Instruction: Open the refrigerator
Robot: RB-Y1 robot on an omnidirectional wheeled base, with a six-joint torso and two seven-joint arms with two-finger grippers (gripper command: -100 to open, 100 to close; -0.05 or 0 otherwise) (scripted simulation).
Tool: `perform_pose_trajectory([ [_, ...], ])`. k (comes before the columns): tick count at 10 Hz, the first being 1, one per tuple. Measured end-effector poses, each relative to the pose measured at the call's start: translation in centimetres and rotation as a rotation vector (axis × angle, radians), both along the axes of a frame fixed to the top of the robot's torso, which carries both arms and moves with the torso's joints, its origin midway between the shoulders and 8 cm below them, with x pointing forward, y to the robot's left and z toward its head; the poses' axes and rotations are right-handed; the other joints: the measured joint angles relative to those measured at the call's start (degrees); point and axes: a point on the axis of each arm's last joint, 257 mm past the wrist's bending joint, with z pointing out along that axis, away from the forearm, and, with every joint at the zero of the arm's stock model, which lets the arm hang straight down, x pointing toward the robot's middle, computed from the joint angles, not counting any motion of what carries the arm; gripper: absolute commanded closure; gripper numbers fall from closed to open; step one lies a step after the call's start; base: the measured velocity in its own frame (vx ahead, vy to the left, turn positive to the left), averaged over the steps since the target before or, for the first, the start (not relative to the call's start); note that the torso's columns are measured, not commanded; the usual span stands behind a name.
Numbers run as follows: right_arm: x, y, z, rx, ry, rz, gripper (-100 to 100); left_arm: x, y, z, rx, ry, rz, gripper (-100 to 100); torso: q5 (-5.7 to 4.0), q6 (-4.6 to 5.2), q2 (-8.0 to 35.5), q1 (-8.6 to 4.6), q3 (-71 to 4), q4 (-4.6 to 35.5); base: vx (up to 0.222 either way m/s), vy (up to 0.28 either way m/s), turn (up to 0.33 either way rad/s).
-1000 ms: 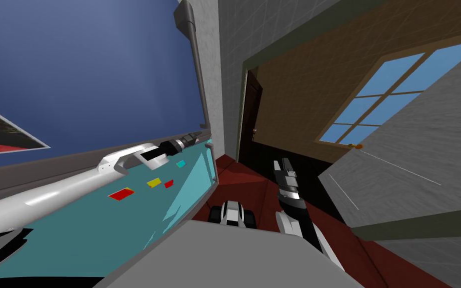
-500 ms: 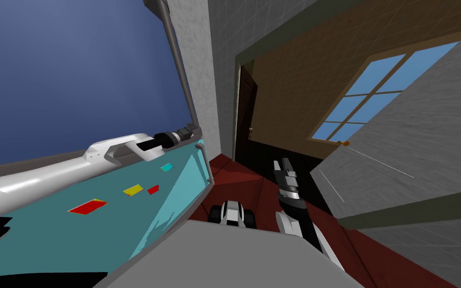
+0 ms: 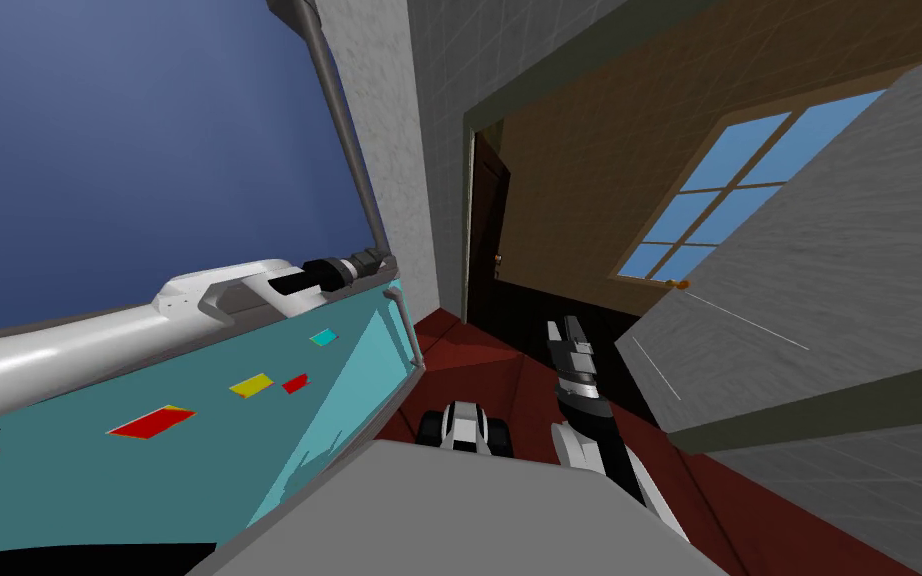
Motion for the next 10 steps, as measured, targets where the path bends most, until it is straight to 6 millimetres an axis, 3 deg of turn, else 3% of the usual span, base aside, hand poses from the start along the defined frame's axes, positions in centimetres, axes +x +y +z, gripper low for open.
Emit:
perform_pose_trajectory([
  [6, 0.0, 0.0, 0.0, 0.0, 0.0, 0.0, 0, 1.2, -2.1, -0.4, -0.013, 0.013, -0.005, 100, -0.1, 0.02, -0.23, -0.2, -0.14, -0.03, -0.254, 0.022, -0.178],
  [10, 0.0, 0.0, 0.0, 0.0, 0.0, 0.0, 0, 1.8, -3.6, -0.5, -0.013, 0.015, -0.013, 100, -0.12, 0.13, -0.23, -0.31, -0.19, -0.08, -0.133, -0.004, -0.125],
])
